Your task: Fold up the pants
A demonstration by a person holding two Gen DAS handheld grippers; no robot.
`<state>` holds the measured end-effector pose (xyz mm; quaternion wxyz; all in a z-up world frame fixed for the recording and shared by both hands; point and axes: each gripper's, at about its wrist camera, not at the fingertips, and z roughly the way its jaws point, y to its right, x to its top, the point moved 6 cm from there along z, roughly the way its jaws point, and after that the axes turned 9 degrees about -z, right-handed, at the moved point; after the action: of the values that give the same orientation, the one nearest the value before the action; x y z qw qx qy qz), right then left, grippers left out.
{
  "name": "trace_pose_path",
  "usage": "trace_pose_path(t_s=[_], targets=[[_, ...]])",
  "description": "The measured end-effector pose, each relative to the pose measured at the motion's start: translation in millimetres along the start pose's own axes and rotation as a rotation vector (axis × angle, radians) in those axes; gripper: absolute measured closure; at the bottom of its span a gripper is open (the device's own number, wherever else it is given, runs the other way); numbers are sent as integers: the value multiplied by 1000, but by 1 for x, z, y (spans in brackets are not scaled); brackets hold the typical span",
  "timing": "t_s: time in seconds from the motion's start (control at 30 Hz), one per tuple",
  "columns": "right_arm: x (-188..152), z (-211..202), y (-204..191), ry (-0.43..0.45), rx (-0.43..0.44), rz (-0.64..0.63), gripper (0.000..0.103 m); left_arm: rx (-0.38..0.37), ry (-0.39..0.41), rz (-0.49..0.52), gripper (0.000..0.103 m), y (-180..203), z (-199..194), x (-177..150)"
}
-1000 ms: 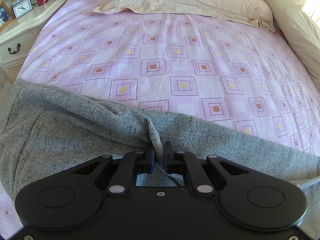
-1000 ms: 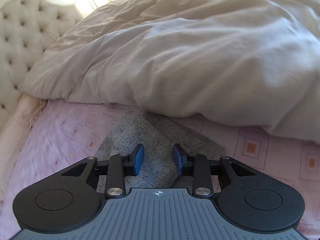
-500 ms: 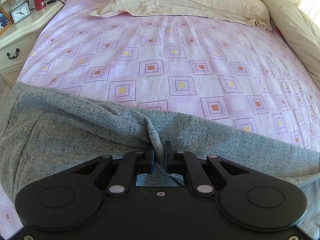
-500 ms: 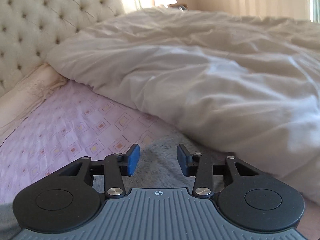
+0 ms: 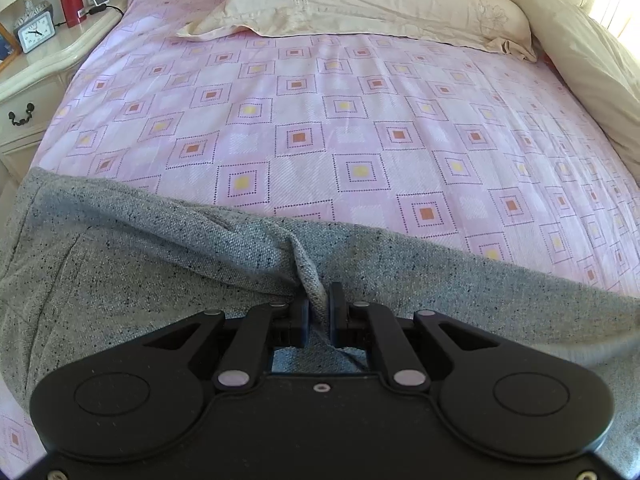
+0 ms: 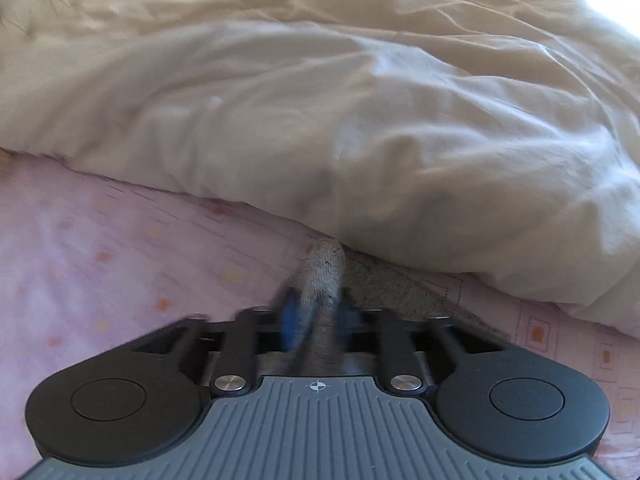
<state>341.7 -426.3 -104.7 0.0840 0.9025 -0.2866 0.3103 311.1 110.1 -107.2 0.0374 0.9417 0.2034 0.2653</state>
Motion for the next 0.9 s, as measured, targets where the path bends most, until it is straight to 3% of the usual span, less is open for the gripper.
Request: trace_pose_path(t_s=[0.13, 0.27, 0.43, 0.5, 0.57, 0.67, 0.9], targets=[[-2, -59, 20, 165, 88, -18, 90, -28, 19, -22, 92, -3, -12, 0], [-16, -119, 55, 267, 174, 58, 90, -63, 68, -39, 92, -9, -44, -6], [-56, -177, 104, 343, 181, 91, 90, -95, 181, 10, 92, -24, -103, -27], [-56, -192, 111, 371, 169, 87, 90, -109, 211, 35, 92, -30, -124, -36], [-43, -189, 106, 370, 153, 57, 90, -131, 224, 52, 92, -31, -138, -38], [-21, -162, 92, 321, 166, 74, 90, -133, 172, 70, 92, -20, -127, -23], [7, -62, 37, 161, 95, 105, 90, -80, -46, -41, 92, 0, -38, 21]])
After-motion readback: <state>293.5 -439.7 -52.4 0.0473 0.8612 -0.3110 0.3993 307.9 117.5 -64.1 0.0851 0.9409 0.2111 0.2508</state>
